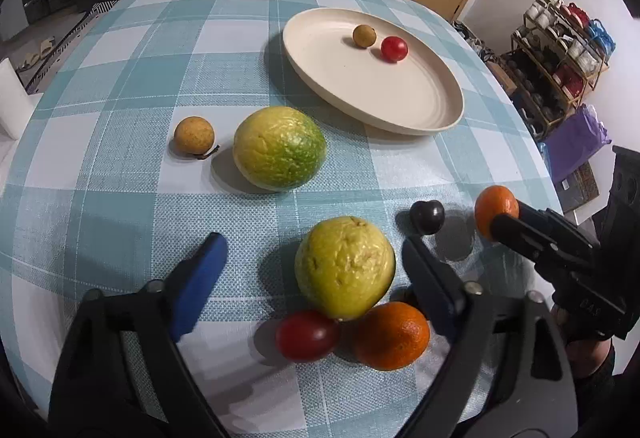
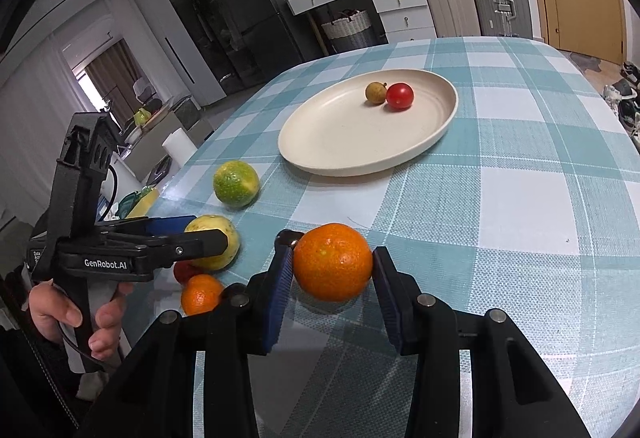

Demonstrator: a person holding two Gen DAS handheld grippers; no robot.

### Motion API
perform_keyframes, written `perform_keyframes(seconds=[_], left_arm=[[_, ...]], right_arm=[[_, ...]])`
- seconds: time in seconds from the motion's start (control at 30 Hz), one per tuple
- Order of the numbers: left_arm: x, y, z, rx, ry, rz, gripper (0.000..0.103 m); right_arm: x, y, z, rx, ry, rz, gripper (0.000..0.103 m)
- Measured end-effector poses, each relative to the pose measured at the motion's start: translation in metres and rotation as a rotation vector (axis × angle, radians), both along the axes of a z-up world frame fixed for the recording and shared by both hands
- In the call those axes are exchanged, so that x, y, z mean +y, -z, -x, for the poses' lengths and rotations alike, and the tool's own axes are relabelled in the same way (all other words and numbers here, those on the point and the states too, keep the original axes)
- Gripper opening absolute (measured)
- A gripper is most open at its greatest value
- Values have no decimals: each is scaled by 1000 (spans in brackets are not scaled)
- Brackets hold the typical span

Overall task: Organize fruits
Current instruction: 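Grasp the yellow lemon with the left gripper while the right grasps the orange, then carry the lemon and orange onto the cream plate and open both grippers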

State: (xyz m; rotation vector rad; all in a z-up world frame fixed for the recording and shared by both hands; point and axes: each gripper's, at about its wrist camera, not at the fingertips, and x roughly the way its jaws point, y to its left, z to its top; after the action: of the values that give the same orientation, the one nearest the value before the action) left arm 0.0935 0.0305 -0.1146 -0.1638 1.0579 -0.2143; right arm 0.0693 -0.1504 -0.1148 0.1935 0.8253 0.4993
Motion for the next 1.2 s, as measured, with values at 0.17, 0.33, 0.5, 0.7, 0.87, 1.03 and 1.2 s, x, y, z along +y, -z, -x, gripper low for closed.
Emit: perform_keyframes(seconds=[0.17, 0.33, 0.5, 0.7, 0.87, 1.03, 1.2], left_arm=[[-1, 4, -2, 27, 29, 41, 60], [-5, 6, -3, 20, 60, 46, 46], [-6, 1, 0, 2, 71, 46, 45], [-7, -20, 0, -26, 92, 75, 45], [-7, -45, -13, -60, 111, 90, 45], [-6, -62, -42, -79, 117, 95, 46], [-5, -67, -80, -70, 106, 118, 46]], right_arm=[[0, 0, 0, -4, -7, -3, 42], [1, -1, -1, -4, -13, -4, 42], [1, -2, -1, -5, -13, -3, 42], [0, -10, -6, -22, -16, -10, 42], [4, -28, -17, -70, -33, -20, 42], [6, -38, -37, -95, -35, -30, 42], [6, -44, -61, -95, -34, -53, 42]])
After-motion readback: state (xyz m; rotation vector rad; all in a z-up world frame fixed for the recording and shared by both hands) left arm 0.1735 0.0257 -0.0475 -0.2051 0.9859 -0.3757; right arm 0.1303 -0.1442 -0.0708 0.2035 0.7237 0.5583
